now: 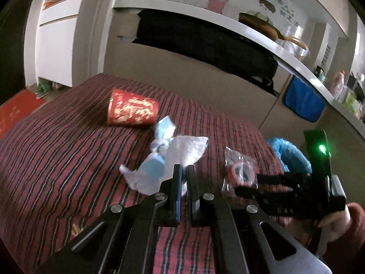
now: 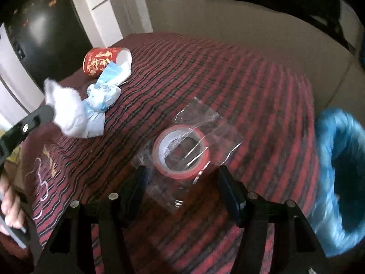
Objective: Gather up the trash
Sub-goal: 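Carry the tissue and tape roll over the blue-lined bin with both tools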
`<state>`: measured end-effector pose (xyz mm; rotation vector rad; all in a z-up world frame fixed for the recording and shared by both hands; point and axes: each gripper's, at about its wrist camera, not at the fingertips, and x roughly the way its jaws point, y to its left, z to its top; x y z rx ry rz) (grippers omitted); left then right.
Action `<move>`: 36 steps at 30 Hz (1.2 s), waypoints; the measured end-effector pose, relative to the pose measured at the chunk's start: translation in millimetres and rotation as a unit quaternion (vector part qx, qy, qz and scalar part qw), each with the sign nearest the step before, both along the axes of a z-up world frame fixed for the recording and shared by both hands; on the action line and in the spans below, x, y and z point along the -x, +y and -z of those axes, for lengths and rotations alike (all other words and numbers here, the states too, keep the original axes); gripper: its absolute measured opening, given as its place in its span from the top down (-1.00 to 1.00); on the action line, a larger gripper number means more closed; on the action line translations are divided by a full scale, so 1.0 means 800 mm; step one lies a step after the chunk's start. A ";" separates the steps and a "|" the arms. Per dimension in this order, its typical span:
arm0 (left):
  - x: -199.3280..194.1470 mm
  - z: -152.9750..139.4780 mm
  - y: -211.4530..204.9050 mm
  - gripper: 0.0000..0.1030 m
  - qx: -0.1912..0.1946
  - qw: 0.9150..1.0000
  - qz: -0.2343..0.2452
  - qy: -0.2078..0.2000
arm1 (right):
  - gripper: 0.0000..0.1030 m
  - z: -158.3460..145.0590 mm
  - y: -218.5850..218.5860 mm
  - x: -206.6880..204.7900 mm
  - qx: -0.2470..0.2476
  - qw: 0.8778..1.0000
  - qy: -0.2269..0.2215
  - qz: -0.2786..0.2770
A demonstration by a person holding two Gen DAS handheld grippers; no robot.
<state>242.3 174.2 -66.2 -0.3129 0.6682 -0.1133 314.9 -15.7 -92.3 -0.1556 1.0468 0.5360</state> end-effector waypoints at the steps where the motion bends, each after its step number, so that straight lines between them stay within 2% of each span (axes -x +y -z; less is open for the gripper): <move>1: 0.003 0.003 0.002 0.92 0.000 1.000 -0.003 0.000 | -0.16 0.000 0.004 -0.005 0.004 1.000 0.000 -0.001; 5: 0.007 0.013 0.011 0.92 0.010 1.000 -0.006 0.005 | -0.17 0.001 0.031 -0.024 0.005 1.000 0.001 -0.001; 9: 0.012 0.018 0.018 0.92 0.015 1.000 -0.006 0.005 | -0.17 0.001 0.054 -0.039 0.011 1.000 -0.018 -0.010; 13: 0.017 0.022 0.029 0.92 0.022 1.000 -0.012 0.007 | -0.05 -0.006 0.063 -0.052 0.006 0.999 -0.035 0.003; 18: 0.016 0.029 0.038 0.92 0.037 0.999 -0.019 0.014 | -0.07 -0.043 0.049 -0.028 -0.016 0.990 -0.139 -0.006; 20: 0.015 0.029 0.037 0.92 0.042 0.999 -0.019 0.013 | -0.10 -0.047 0.051 -0.028 -0.008 0.988 -0.156 0.001; 28: 0.018 0.025 0.040 0.92 0.037 0.999 -0.021 0.013 | -0.05 -0.005 0.081 -0.060 0.051 0.988 -0.143 -0.005; 36: 0.017 0.019 0.039 0.92 0.034 0.999 -0.029 0.013 | -0.16 0.008 0.043 -0.067 0.011 0.994 -0.088 0.061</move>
